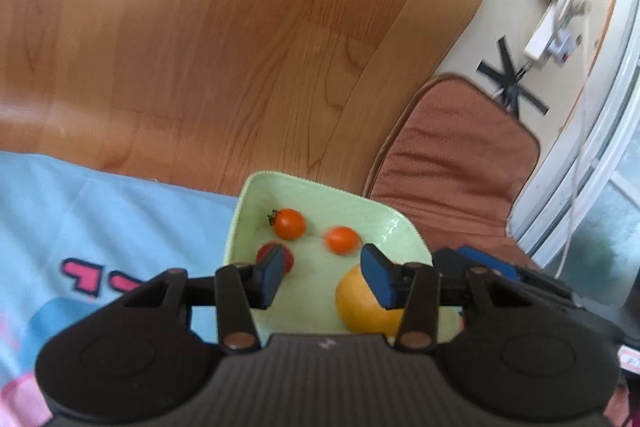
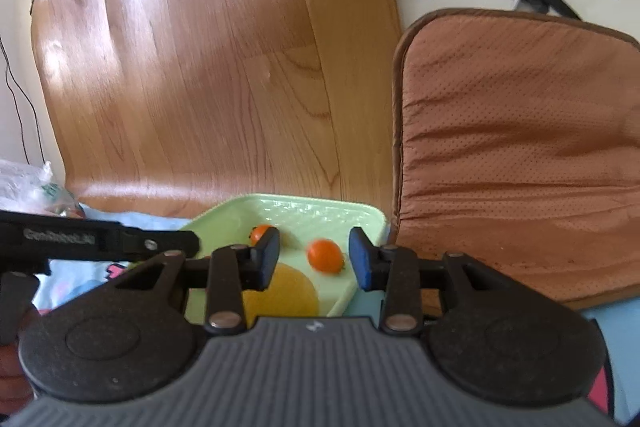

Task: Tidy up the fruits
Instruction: 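Release the red tomato into the basket with the left tool while the right tool releases the orange tomato, then withdraw both open tools from the basket toward the remaining fruits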

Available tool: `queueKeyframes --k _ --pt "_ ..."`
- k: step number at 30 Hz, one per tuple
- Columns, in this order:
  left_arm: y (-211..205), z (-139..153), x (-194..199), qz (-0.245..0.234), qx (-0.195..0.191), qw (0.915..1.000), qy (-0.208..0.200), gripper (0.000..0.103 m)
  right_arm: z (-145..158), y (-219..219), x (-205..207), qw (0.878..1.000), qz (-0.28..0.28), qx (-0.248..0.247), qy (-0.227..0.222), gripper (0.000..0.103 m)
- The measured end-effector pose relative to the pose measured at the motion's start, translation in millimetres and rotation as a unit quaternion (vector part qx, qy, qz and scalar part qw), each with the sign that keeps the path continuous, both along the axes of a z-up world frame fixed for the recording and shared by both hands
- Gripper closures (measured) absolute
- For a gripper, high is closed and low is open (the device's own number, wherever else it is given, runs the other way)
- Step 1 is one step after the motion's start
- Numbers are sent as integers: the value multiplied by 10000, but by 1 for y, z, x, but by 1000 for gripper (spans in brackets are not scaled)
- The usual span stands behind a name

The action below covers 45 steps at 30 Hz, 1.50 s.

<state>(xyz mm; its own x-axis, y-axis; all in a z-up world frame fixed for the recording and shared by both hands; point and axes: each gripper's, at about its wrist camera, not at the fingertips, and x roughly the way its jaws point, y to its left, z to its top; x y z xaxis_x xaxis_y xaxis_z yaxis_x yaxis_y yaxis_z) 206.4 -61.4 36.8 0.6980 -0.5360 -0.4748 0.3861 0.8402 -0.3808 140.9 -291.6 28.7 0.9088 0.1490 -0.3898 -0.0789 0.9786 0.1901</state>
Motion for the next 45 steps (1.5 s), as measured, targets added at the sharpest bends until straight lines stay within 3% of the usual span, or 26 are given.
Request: queueKeyframes --k 7,13,24,28,37,41,45 --pt "47 -1 -54 403 96 9990 -176 60 -10 4 -54 9994 76 213 272 62" --pt "89 -17 -77 819 -116 9965 144 60 -20 28 -91 9987 302 10 408 62" --pt "66 -32 -102 299 545 9980 -119 56 -27 76 -100 9932 858 -617 486 62" --pt "66 -30 -99 264 692 9971 -193 56 -27 87 -95 9912 1004 -733 459 62" --pt "103 -28 -55 405 291 9984 267 59 -27 89 -85 9922 908 -678 512 63" --pt "110 -30 -36 -69 -110 9983 562 59 -25 73 -88 9957 592 -551 462 62" --pt "103 -36 -24 -361 -89 9965 755 69 -24 56 -95 9979 319 -417 374 62"
